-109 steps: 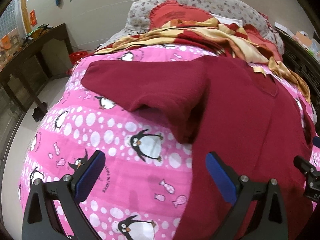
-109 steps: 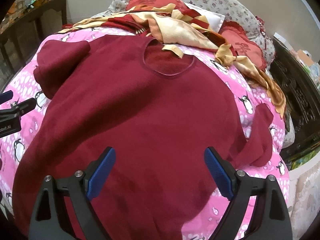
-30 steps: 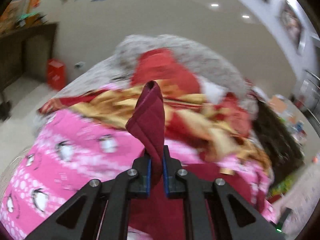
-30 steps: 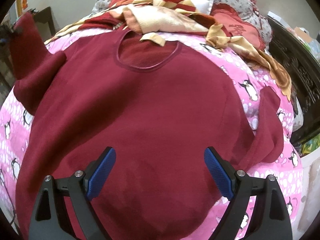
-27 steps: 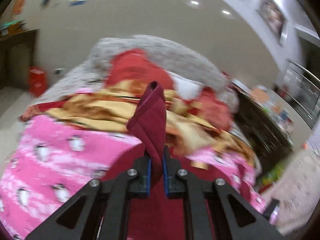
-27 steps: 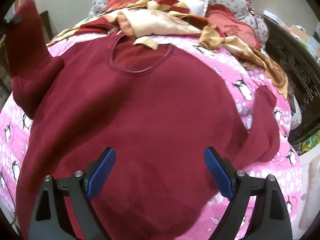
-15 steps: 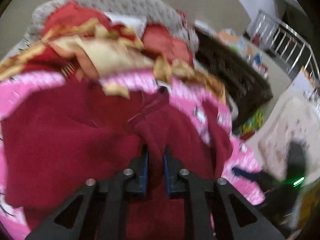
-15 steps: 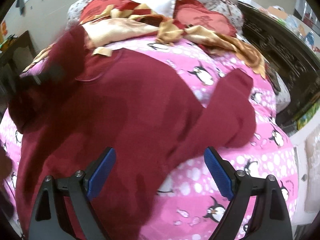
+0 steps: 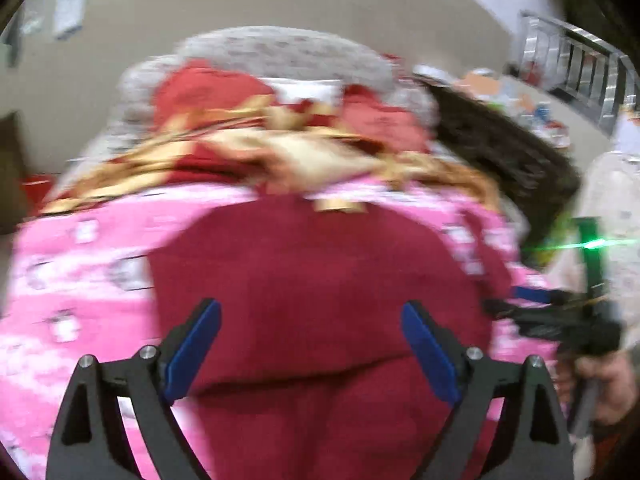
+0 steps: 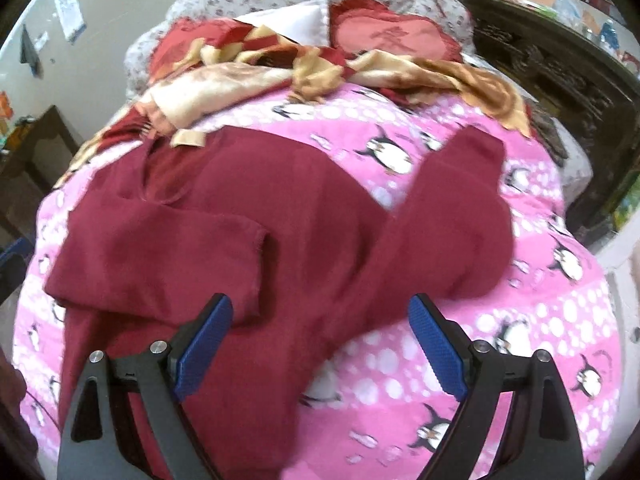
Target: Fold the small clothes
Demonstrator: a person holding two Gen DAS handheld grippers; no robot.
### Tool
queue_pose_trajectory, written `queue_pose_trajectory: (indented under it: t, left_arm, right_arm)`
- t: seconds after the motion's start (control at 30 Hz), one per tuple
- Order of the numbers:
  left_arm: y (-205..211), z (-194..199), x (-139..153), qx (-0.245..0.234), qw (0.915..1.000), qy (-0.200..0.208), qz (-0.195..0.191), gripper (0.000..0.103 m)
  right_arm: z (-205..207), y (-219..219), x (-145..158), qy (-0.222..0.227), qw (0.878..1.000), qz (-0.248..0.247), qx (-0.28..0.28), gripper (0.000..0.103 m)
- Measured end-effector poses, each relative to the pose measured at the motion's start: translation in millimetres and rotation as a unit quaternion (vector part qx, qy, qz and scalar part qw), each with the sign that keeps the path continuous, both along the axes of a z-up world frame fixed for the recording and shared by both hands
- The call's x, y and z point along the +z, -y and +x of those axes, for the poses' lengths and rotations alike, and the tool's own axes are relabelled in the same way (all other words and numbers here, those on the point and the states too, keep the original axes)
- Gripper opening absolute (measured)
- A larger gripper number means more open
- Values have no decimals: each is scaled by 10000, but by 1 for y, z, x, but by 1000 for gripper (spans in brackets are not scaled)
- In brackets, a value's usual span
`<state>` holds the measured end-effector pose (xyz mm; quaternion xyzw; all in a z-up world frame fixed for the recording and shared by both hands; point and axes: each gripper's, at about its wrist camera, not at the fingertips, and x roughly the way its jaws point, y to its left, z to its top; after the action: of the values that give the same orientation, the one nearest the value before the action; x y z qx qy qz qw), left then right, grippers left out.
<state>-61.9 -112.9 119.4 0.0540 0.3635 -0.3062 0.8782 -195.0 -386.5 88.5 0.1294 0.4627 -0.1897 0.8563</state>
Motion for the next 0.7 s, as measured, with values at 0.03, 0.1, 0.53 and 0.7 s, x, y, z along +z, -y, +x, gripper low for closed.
queue_pose_trajectory:
  t: [0.03,0.1,0.53,0.7]
  left_arm:
    - [-10,6,-5,199,9998,-4,102,94]
    - [-28,21,-23,694,9969,-138,355,94]
    - [-39,40,-81,1094,9889,-738,678,94]
    - [-43,39,-54,1276,9906,-385,300,94]
  right_arm:
    - [5,-3,0,58,9999,-2,94,100]
    - [16,-9,-2,108,9995,-64,285,93]
    - [61,-18,-31,-20,9948,-215,991,17]
    - [46,-14,12,569,9917,-844,789,17]
